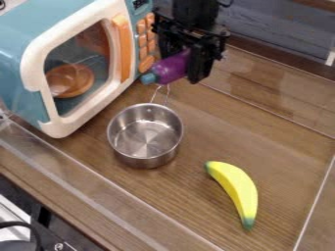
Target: Remove the eggplant from inside the silver pot and put it on the table
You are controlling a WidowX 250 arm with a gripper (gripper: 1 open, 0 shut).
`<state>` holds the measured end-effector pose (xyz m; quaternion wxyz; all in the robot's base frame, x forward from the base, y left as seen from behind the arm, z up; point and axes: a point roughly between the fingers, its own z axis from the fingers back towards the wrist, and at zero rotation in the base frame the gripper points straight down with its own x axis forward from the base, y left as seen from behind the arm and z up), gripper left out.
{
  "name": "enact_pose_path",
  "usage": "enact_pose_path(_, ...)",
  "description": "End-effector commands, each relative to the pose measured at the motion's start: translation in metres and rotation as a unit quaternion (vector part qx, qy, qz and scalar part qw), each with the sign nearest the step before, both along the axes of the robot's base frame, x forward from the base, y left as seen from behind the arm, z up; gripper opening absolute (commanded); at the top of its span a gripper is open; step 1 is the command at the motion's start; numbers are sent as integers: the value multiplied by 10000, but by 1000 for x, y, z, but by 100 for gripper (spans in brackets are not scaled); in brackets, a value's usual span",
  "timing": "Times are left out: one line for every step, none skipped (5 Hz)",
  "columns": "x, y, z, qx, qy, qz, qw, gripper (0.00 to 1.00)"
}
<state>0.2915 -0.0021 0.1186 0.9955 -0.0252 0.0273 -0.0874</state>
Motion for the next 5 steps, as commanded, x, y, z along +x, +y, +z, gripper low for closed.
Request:
enact_pose_path(12, -14, 16, 0, -264, 304, 9992, 0)
enact_pose_path(17, -17, 10, -16, -249, 176, 9995, 0)
enact_pose_path(21, -16, 5, -29, -214, 63, 9997, 0)
enact_pose_path(27, -22, -1, -40, -179, -41, 9998, 0)
enact_pose_path(32, -29, -7, -52, -143, -167, 9997, 0)
